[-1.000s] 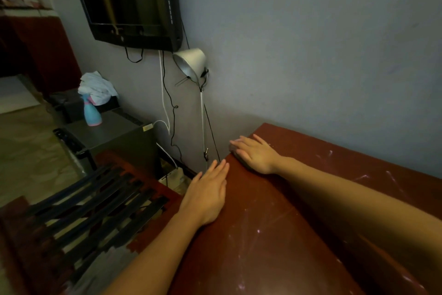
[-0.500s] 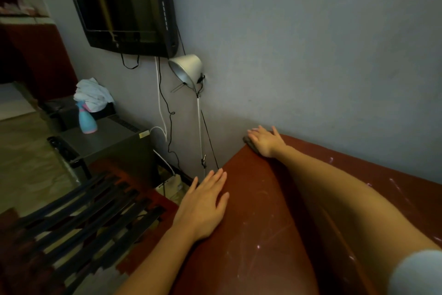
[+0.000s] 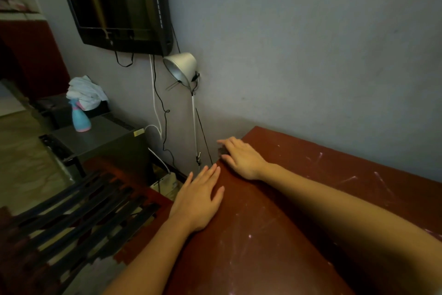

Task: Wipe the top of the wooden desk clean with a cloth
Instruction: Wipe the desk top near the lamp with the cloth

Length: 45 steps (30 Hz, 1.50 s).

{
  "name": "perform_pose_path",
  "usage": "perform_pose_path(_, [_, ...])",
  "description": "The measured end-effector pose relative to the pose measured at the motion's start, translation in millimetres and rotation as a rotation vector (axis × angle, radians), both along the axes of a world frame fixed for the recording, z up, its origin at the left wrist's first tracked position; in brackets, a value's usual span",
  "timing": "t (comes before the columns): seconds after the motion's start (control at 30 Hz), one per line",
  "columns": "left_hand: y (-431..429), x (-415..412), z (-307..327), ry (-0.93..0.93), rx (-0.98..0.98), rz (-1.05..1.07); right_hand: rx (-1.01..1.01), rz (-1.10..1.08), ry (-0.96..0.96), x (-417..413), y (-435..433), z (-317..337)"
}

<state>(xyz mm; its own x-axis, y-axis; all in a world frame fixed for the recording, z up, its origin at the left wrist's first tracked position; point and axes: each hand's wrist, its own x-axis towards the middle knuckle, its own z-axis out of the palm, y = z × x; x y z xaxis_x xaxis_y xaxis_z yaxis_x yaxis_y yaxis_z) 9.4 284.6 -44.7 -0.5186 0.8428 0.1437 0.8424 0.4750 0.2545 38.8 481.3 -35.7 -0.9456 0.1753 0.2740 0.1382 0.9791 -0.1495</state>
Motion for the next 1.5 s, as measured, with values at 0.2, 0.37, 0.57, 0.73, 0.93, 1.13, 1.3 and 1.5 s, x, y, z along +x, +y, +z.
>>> perform_pose_path(0.2, [-0.9,0.6,2.5,0.006,0.006,-0.005,-0.134,0.029,-0.072,-22.4,38.7,4.1])
perform_pose_path(0.37, [-1.1,-0.9,1.2,-0.004,0.014,-0.006,-0.082,-0.27,-0.047,-16.5,92.1,10.1])
perform_pose_path(0.57, [-1.0,-1.4,1.1,0.006,0.015,-0.001,-0.11,-0.53,-0.122,7.6,98.2,2.6])
perform_pose_path(0.73, [-0.2,-0.8,1.2,0.001,0.011,0.002,-0.081,-0.316,-0.219,35.7,46.9,2.4])
perform_pose_path(0.93, [-1.3,3.3,3.5,-0.002,0.016,0.011,-0.05,-0.126,-0.242,20.5,2.9,5.5])
perform_pose_path(1.13, [-0.1,1.1,2.7,-0.003,0.014,0.016,-0.105,-0.223,-0.26,-21.4,35.6,9.0])
perform_pose_path(1.3, [-0.9,1.2,4.3,-0.005,0.015,0.004,-0.127,-0.465,-0.227,-3.3,89.8,7.9])
perform_pose_path(1.5, [-0.3,-0.7,1.3,-0.011,0.02,0.002,-0.112,-0.594,-0.212,57.3,102.7,2.8])
